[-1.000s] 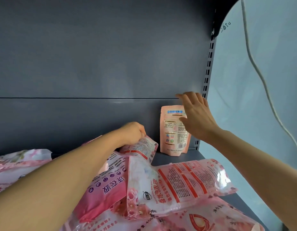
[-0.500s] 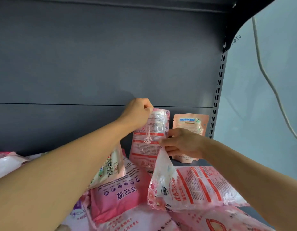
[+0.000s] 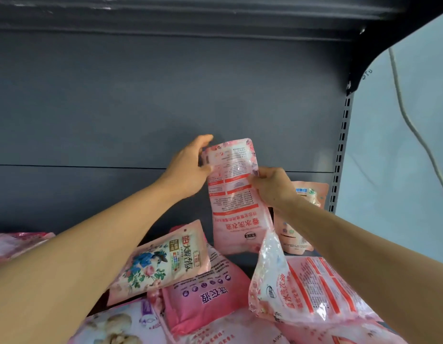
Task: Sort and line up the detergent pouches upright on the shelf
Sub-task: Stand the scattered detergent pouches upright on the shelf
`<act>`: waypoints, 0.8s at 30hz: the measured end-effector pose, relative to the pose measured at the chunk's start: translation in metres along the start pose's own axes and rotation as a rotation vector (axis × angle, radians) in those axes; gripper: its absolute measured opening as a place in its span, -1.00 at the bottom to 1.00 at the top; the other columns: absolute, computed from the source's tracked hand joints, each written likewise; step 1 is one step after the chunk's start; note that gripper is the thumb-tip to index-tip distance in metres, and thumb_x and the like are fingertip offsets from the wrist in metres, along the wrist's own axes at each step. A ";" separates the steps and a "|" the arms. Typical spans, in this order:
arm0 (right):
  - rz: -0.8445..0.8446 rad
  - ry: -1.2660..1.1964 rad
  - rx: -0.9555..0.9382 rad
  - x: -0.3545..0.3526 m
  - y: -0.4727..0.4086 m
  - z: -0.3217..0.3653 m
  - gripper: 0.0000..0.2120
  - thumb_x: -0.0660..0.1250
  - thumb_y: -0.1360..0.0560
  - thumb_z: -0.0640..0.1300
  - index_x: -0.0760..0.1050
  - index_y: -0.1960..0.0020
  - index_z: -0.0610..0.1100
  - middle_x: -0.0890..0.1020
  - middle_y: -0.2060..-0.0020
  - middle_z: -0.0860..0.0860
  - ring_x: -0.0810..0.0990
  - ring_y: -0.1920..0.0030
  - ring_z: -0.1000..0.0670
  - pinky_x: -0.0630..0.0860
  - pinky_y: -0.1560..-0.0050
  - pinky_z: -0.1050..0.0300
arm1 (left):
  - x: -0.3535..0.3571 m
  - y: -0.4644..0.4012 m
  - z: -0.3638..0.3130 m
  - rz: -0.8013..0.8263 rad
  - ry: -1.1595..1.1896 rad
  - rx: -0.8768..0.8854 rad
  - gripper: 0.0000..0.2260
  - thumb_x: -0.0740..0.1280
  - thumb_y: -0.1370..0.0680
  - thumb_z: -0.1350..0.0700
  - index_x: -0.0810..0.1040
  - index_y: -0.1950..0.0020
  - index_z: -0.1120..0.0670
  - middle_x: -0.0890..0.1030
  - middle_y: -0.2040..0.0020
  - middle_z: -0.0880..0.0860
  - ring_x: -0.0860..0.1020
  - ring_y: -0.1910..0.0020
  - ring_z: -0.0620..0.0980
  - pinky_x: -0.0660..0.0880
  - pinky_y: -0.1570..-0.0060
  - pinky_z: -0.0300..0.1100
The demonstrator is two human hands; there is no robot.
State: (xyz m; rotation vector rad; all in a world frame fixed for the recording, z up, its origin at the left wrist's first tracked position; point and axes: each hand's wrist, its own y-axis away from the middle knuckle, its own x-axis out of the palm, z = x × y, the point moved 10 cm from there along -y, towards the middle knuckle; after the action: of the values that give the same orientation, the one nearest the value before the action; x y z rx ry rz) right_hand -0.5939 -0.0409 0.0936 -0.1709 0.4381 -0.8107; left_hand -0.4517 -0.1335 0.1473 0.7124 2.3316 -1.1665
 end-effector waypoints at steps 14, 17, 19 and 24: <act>-0.202 -0.587 0.266 -0.027 -0.002 0.021 -0.90 0.28 -0.55 -0.27 0.44 0.15 -0.22 0.63 0.15 -0.12 0.65 0.16 -0.08 0.59 -0.04 -0.11 | 0.031 0.060 0.017 0.143 -0.485 0.238 0.04 0.52 -0.34 0.06 -0.19 -0.53 -0.13 -0.07 -0.56 -0.06 0.18 -0.47 0.00 0.23 -0.37 -0.07; -0.158 -0.670 0.394 -0.017 0.005 -0.001 -0.91 0.28 -0.54 -0.28 0.43 0.14 -0.24 0.56 0.23 -0.09 0.56 0.23 0.00 0.56 -0.13 -0.04 | 0.024 0.071 -0.009 -0.034 -0.458 0.408 -0.17 0.48 -0.33 0.20 0.13 -0.50 0.01 0.25 -0.50 0.09 0.42 -0.34 0.12 0.37 -0.25 0.03; -0.129 -0.692 0.448 -0.014 0.008 -0.013 -0.91 0.24 -0.56 -0.30 0.43 0.13 -0.24 0.51 0.27 -0.07 0.51 0.22 0.00 0.62 0.02 -0.02 | 0.010 0.078 -0.022 -0.178 -0.346 0.455 -0.39 0.37 -0.32 0.36 0.35 -0.32 0.03 0.48 -0.36 0.06 0.59 -0.10 0.16 0.54 0.01 0.04; -0.059 -0.662 0.395 -0.019 0.017 -0.015 -0.85 0.13 -0.57 -0.39 0.45 -0.04 -0.30 0.58 0.22 -0.15 0.60 0.46 -0.02 0.54 0.59 0.14 | -0.026 0.072 -0.047 -0.366 -0.170 0.490 -0.93 0.15 -0.46 0.05 0.38 0.09 -0.02 0.69 0.05 -0.08 0.65 0.20 0.13 0.53 0.33 -0.02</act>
State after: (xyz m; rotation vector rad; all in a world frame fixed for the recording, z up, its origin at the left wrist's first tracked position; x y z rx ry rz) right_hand -0.6010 -0.0152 0.0804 -0.0760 -0.3526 -0.8316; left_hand -0.3948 -0.0645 0.1452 0.3180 2.1001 -1.9176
